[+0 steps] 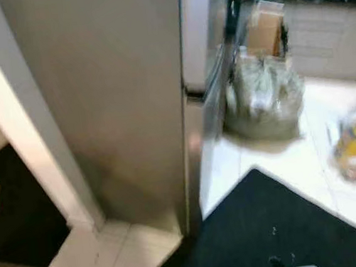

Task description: Restocking fridge

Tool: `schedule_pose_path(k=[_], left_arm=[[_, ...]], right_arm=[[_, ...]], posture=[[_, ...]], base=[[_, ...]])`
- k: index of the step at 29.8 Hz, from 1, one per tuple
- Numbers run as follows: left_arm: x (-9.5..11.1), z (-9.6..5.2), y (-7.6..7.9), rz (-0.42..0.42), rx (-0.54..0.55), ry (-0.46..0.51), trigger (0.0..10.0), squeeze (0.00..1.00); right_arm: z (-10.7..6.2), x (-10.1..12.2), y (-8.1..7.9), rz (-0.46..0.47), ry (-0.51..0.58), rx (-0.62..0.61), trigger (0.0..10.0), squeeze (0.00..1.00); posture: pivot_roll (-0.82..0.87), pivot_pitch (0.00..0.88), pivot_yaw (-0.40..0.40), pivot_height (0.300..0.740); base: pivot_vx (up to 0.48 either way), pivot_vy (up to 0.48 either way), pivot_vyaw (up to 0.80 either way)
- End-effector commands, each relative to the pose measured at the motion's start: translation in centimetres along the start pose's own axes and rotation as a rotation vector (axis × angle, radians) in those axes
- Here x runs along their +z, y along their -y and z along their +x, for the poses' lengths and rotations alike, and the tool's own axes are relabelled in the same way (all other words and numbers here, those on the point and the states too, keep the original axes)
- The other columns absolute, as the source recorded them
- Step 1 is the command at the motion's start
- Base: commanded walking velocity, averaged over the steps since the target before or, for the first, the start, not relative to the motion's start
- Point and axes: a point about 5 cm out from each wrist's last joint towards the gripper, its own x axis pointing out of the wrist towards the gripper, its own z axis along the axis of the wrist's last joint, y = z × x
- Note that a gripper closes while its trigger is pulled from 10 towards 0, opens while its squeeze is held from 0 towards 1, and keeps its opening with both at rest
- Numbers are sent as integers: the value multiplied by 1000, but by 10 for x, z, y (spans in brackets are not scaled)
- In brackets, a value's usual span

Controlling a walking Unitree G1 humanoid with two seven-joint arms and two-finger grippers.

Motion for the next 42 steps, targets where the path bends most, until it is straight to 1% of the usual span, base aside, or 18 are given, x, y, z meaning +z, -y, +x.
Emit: schedule_pose_path(k=[1,4,8,11,19,42], left_arm=[[-11,-1,2,9,-7,-35,10000,0],[-11,-1,2,8,-8,-35,10000,0],[-10,-1,4,-17,-13,-18,10000,0],[-10,-1,5,1,-28,-24,10000,0],[-11,-1,7,-10,-40,-26,10000,0],[-9,0,11,-15,-55,-20,10000,0]], right_arm=[[0,4,1,2,21,-3,10000,0],[0,4,-2,1,21,1,10000,0],[1,6,-10,-2,22,13,10000,0],[1,6,-12,-2,23,14,10000,0],[1,8,-15,-4,26,19,10000,0],[1,12,-14,-10,33,18,10000,0]], posture=[[-86,0,-65,740],[-87,0,-65,740],[-87,0,-67,740],[-87,0,-68,740],[-88,0,-68,740],[-90,0,-71,740]], base=[[360,0,0],[363,0,0],[0,0,0],[0,0,0],[0,-462,0],[0,-463,0]])
